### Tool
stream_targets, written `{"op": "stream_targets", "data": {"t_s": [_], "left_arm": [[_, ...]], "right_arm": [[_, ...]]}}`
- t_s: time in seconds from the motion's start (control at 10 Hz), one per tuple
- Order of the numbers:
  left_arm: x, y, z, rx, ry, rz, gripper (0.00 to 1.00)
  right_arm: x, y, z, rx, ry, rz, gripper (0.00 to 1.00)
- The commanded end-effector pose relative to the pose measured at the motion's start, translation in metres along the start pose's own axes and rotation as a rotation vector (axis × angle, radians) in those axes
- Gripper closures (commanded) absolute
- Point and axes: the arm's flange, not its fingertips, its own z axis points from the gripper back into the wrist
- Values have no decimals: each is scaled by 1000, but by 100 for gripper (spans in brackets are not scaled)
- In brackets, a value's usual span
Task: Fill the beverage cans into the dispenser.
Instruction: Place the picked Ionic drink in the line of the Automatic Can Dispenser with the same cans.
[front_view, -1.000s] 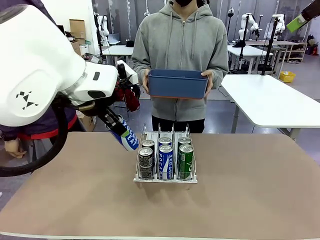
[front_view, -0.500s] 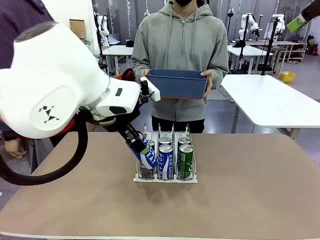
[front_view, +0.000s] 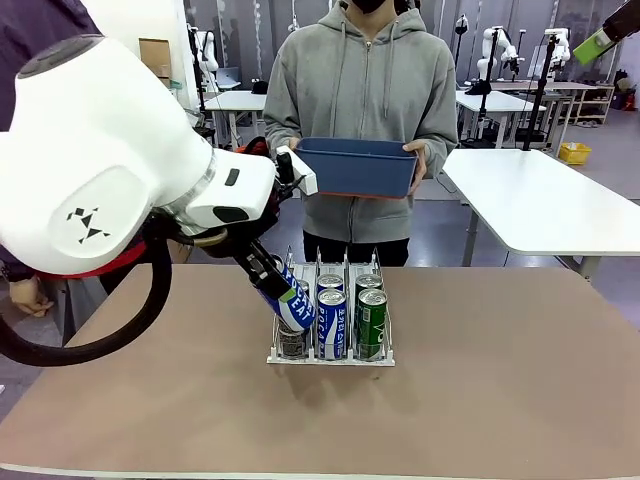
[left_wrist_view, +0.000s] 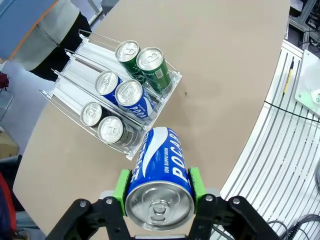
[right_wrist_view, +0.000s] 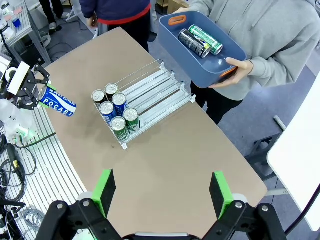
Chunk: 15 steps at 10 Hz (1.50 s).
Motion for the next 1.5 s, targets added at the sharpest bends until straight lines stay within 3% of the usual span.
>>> {"op": "stream_targets", "data": {"t_s": [0.0,0.4,0.6,1.0,1.4], "left_arm": [[16,-17,-29,75,18,9,43],[26,-14,-80,86,117,-66,43],[31,-7,-97,76,112,-48,43],[44,-8,-108,46,103,-45,43],[36,-6,-103,28,127,-64,43]], "right_arm": [[-1,1,0,2,0,1,0],[-1,1,0,2,0,1,0],[-1,1,0,2,0,1,0],[-1,1,0,2,0,1,0],[-1,1,0,2,0,1,0]]}}
